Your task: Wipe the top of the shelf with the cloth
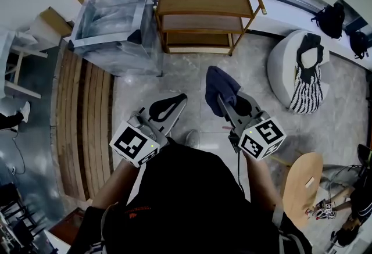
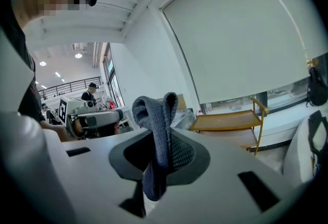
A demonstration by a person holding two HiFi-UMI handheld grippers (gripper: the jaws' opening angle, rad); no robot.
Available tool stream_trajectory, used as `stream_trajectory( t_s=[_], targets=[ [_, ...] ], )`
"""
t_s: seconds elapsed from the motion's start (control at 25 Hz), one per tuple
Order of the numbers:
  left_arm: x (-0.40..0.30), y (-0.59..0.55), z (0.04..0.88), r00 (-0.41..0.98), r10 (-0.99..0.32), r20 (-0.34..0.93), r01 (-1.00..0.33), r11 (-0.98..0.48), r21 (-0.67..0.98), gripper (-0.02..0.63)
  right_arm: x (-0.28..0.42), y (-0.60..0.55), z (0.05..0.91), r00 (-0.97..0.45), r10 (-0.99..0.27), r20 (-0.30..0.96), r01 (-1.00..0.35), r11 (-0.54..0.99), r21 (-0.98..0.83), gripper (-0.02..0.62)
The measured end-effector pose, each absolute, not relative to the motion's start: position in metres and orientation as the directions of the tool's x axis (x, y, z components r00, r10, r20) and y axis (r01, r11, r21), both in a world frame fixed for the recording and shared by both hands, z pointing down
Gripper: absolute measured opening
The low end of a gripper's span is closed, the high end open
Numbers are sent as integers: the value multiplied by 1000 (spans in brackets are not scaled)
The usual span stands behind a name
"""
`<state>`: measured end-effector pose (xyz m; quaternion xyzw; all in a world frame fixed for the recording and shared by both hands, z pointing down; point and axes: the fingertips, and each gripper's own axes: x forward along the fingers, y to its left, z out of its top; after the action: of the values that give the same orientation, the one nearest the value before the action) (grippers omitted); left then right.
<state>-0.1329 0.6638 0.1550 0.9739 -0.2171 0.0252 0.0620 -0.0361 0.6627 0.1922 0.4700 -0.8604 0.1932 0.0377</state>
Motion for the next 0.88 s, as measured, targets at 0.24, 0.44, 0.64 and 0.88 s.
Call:
stream_trajectory(
  t_s=[0.24, 0.44, 0.64, 0.88],
  targets=[
    [-126, 656, 153, 899, -431, 77, -437, -894, 98, 21, -30, 656, 193, -570, -786, 241, -814, 499, -298, 51],
    [-123, 644, 160, 895, -438, 81, -445, -890, 102, 21, -25, 646, 200, -574, -781, 248, -811, 499, -305, 51],
    [-115, 624, 165, 896, -437, 78, -443, -891, 100, 21, -14, 631, 204, -565, -784, 256, -817, 491, -302, 51],
    [-101, 595, 173, 902, -425, 77, -431, -896, 102, 21, 7, 609, 208, -543, -796, 268, -833, 471, -290, 51]
  ],
)
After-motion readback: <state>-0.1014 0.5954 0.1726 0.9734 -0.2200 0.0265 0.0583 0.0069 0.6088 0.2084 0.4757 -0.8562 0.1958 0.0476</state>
